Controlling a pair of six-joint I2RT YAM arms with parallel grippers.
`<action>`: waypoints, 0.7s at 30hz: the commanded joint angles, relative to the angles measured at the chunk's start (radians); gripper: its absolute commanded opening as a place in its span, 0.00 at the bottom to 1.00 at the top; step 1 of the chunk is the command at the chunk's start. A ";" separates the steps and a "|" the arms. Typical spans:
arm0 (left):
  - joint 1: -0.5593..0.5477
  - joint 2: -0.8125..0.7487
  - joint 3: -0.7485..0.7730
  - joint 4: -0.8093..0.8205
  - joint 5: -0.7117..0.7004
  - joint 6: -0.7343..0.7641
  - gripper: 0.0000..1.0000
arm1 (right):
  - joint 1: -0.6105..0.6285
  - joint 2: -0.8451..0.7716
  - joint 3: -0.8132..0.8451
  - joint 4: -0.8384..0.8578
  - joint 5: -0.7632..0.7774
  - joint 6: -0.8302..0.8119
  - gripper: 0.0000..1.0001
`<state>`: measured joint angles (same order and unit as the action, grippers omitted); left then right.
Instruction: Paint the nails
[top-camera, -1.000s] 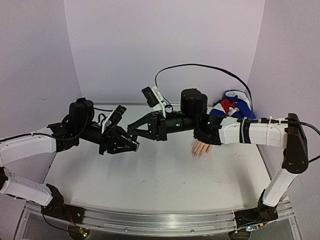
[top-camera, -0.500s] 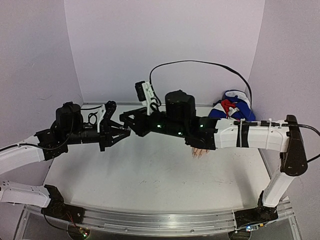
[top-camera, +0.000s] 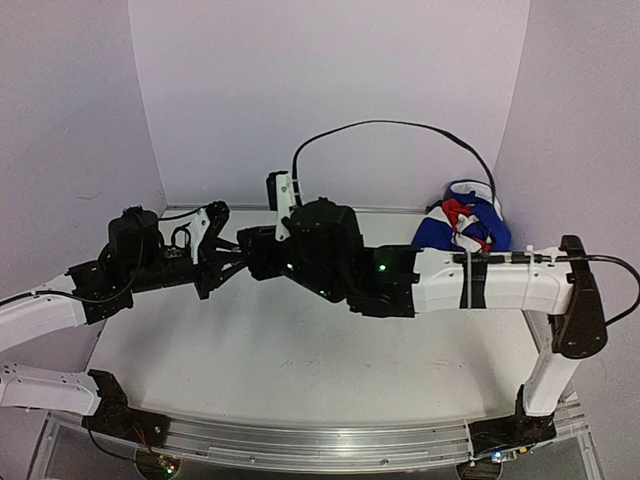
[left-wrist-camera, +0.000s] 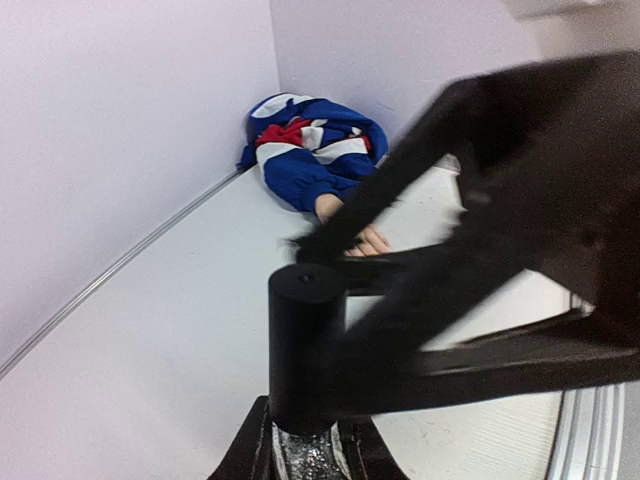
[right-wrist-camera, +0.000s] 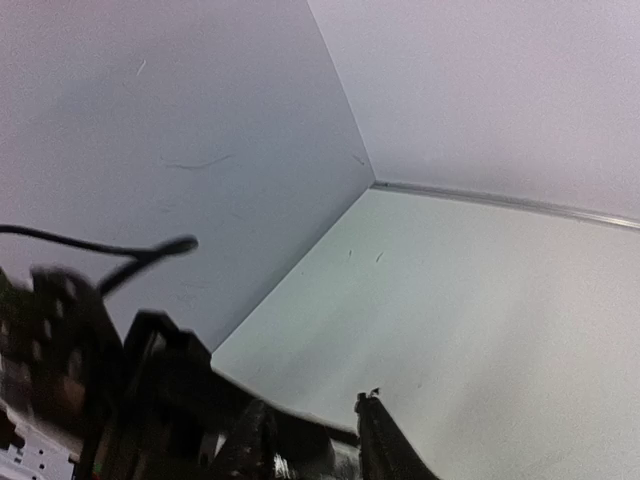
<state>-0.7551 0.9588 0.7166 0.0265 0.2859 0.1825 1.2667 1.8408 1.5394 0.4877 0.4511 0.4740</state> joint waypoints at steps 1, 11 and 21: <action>0.023 0.010 0.033 0.090 -0.039 -0.027 0.00 | -0.053 -0.193 -0.166 0.075 -0.209 -0.070 0.49; 0.024 0.104 0.087 0.091 0.468 -0.054 0.00 | -0.264 -0.417 -0.420 0.211 -0.796 -0.124 0.74; 0.020 0.213 0.142 0.091 0.770 -0.127 0.00 | -0.265 -0.294 -0.348 0.262 -1.175 -0.163 0.66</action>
<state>-0.7322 1.1748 0.8059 0.0704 0.9264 0.0784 1.0016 1.4933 1.1309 0.6540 -0.5400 0.3229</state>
